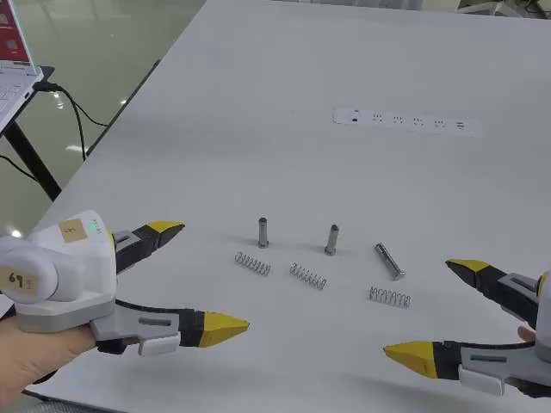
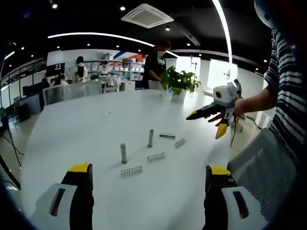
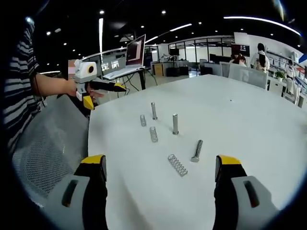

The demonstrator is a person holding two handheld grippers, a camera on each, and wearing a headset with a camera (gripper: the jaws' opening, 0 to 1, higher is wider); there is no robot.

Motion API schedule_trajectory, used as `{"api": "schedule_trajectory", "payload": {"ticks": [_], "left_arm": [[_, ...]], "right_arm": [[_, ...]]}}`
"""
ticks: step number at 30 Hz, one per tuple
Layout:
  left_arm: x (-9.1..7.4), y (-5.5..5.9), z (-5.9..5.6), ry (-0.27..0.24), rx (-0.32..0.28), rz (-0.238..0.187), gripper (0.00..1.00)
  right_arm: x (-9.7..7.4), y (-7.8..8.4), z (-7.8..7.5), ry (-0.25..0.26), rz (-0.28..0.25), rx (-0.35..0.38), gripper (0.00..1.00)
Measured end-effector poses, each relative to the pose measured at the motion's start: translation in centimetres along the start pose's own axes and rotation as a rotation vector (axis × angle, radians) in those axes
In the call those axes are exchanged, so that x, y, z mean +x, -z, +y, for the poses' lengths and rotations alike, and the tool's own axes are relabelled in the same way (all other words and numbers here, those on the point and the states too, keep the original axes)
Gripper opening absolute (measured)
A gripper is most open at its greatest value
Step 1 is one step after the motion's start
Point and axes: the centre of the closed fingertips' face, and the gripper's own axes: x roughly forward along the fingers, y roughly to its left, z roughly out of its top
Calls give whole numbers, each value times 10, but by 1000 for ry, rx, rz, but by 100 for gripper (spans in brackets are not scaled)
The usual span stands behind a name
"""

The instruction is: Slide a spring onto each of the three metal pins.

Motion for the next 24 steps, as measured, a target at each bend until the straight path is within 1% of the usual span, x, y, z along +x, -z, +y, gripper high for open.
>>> {"api": "schedule_trajectory", "payload": {"ticks": [4,8,13,15,18,24], "left_arm": [[-1,1,1,2,-2,2,92],[-3,0,3,0,-6,-5,93],[-5,1,6,-2,-11,-7,93],[-5,0,7,-4,-19,-13,94],[-5,0,7,-5,-23,-15,95],[-3,0,5,4,-28,-16,96]], "right_arm": [[2,-2,-1,7,-12,8,97],[4,-3,0,5,-19,12,98],[8,-1,2,1,-10,6,99],[8,-1,3,-4,-12,10,99],[10,-1,4,-9,-10,8,99],[13,-3,1,-6,-17,12,99]]}}
